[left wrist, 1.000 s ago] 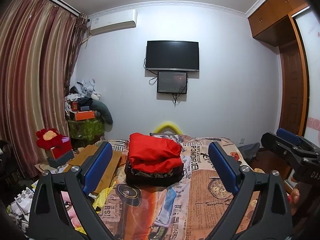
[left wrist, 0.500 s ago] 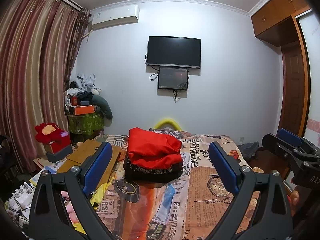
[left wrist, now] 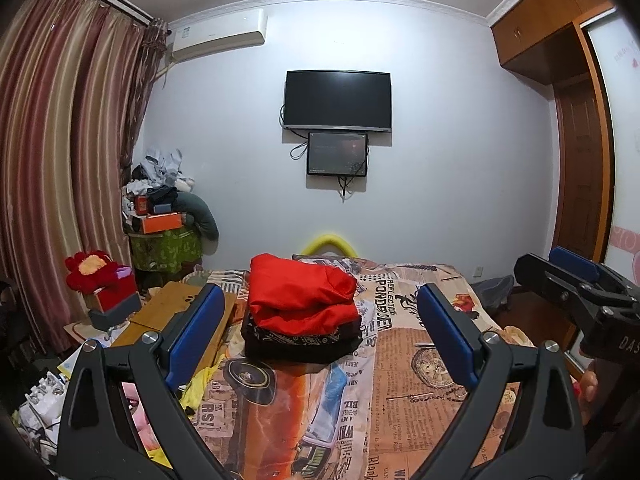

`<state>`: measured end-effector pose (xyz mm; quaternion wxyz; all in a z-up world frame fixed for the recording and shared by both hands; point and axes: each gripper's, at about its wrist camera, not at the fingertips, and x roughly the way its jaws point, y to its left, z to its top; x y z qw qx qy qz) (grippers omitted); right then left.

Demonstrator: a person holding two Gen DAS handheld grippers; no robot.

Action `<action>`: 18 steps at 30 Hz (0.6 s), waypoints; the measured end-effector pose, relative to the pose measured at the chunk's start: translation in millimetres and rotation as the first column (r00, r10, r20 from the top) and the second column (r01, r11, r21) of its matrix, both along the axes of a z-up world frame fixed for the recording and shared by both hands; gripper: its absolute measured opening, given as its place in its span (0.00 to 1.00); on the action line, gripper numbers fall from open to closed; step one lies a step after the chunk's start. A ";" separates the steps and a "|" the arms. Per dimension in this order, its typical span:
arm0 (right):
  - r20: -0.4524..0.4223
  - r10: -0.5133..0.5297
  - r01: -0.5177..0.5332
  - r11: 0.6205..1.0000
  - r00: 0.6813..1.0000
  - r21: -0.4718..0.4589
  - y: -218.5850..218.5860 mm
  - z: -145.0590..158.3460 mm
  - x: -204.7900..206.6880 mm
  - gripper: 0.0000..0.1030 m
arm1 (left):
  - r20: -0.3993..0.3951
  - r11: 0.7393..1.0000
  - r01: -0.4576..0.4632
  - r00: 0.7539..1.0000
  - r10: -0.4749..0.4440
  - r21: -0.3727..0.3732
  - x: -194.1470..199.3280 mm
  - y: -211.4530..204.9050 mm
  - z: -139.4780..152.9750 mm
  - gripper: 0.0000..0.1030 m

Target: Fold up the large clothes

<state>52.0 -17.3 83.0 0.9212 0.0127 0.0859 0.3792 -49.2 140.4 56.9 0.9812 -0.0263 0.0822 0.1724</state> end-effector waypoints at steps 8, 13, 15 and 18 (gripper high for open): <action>-0.006 -0.013 0.013 1.000 1.000 0.009 -3.9 -0.4 2.4 1.00 | 0.000 1.000 0.016 1.000 -0.016 -0.016 1.9 -1.9 -0.2 0.95; -0.006 -0.021 0.021 1.000 1.000 0.011 -4.9 -0.3 3.2 1.00 | 0.007 1.000 0.010 1.000 -0.010 -0.013 1.5 -2.1 0.0 0.95; -0.006 -0.023 0.023 1.000 1.000 0.013 -5.1 0.2 3.9 1.00 | 0.008 1.000 0.012 1.000 -0.011 -0.019 1.9 -1.4 0.3 0.94; -0.014 -0.025 0.025 1.000 1.000 0.018 -5.3 -0.9 5.8 1.00 | 0.010 1.000 0.006 1.000 -0.005 -0.022 1.9 -0.6 -0.6 0.95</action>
